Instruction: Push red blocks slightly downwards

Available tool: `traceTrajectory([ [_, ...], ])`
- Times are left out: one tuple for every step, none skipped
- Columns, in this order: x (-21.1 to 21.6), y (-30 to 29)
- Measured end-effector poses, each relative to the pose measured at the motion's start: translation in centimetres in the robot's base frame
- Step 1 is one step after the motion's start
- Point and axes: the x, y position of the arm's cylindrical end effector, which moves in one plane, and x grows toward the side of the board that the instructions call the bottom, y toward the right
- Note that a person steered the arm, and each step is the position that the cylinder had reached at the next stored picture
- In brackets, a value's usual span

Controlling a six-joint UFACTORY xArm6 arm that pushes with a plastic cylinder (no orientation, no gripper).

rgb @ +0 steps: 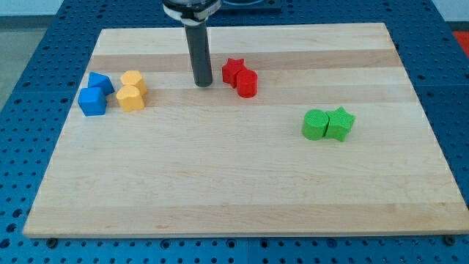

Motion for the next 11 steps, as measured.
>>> traceTrajectory([
  [-3.1, 0.0],
  [-4.3, 0.4],
  [-4.4, 1.7],
  [-4.4, 3.0],
  [-4.4, 4.2],
  [-4.3, 4.6],
  [-3.7, 4.6],
  [-2.7, 4.6],
  [-2.2, 4.6],
  [-2.0, 4.6],
  [-1.7, 4.6],
])
